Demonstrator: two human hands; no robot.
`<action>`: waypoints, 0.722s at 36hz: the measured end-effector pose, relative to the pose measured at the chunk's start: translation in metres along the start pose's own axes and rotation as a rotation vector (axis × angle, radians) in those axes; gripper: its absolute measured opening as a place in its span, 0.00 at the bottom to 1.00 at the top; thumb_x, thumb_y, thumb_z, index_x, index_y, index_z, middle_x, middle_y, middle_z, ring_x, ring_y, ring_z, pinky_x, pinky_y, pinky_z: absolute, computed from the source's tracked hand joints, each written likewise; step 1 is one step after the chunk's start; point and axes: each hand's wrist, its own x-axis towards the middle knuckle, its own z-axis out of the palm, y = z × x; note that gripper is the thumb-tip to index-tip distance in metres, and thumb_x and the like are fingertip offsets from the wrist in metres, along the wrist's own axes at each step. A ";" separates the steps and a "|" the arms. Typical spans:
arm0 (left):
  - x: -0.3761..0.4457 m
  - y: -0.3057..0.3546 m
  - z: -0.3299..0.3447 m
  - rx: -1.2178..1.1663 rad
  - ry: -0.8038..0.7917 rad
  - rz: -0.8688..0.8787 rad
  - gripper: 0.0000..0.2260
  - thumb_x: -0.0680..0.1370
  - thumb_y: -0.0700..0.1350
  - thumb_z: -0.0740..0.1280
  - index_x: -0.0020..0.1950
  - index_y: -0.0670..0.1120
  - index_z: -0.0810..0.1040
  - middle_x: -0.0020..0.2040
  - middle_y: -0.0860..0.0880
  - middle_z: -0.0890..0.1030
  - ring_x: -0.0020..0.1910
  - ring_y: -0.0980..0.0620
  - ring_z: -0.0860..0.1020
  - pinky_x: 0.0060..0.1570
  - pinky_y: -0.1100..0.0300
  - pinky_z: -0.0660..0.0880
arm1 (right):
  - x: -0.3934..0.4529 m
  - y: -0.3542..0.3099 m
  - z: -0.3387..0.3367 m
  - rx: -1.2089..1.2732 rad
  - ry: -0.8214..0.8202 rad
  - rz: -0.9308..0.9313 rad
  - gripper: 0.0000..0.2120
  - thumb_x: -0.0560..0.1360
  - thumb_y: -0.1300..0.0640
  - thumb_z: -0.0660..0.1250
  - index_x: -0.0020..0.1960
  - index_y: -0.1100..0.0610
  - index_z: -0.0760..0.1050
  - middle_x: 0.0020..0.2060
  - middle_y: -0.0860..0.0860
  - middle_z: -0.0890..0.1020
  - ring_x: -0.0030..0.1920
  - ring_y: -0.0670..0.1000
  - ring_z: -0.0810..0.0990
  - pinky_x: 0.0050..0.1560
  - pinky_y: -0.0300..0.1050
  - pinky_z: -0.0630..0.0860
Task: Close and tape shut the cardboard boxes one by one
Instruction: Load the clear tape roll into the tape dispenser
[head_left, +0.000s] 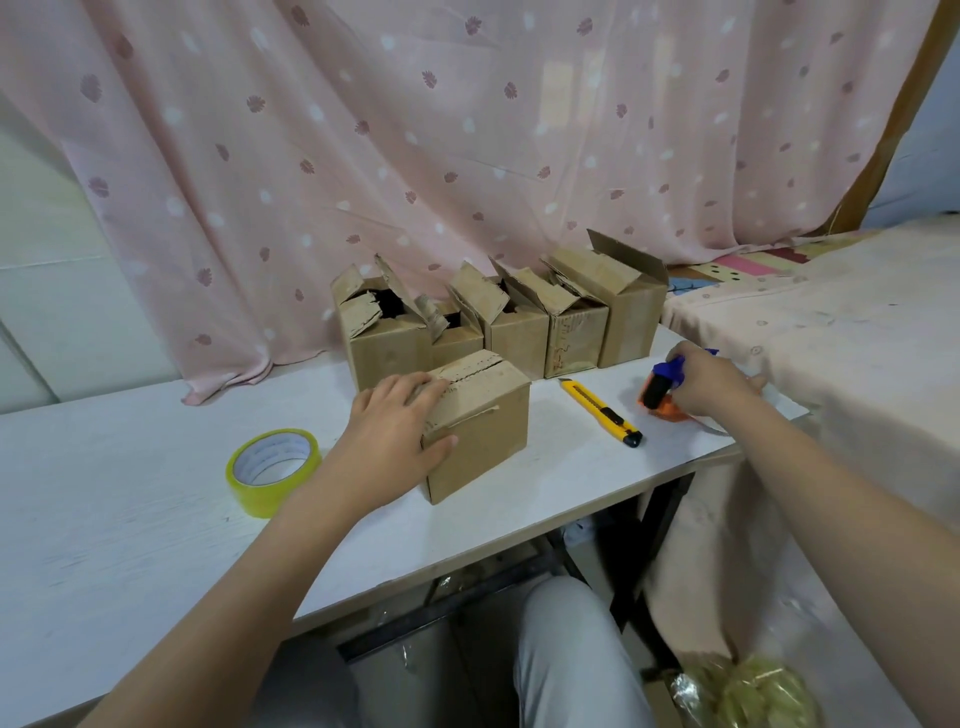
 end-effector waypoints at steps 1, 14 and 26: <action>0.000 0.000 0.000 0.001 -0.008 -0.003 0.29 0.80 0.58 0.63 0.79 0.52 0.60 0.76 0.51 0.63 0.75 0.49 0.59 0.73 0.49 0.56 | 0.002 0.002 -0.002 0.042 0.023 -0.009 0.23 0.74 0.62 0.67 0.65 0.48 0.67 0.53 0.55 0.79 0.54 0.60 0.76 0.63 0.61 0.70; 0.000 0.009 -0.017 -0.045 -0.058 -0.008 0.35 0.79 0.61 0.63 0.81 0.54 0.53 0.78 0.49 0.58 0.78 0.49 0.54 0.78 0.47 0.48 | -0.052 -0.052 -0.087 0.630 0.074 -0.096 0.25 0.75 0.64 0.69 0.70 0.55 0.68 0.59 0.56 0.76 0.60 0.57 0.74 0.63 0.52 0.73; 0.005 0.060 -0.064 -0.732 0.089 0.004 0.41 0.76 0.57 0.72 0.81 0.61 0.50 0.67 0.54 0.71 0.66 0.57 0.71 0.68 0.56 0.68 | -0.150 -0.141 -0.121 0.934 -0.293 -0.397 0.14 0.77 0.62 0.69 0.61 0.53 0.78 0.54 0.56 0.84 0.54 0.57 0.83 0.55 0.54 0.80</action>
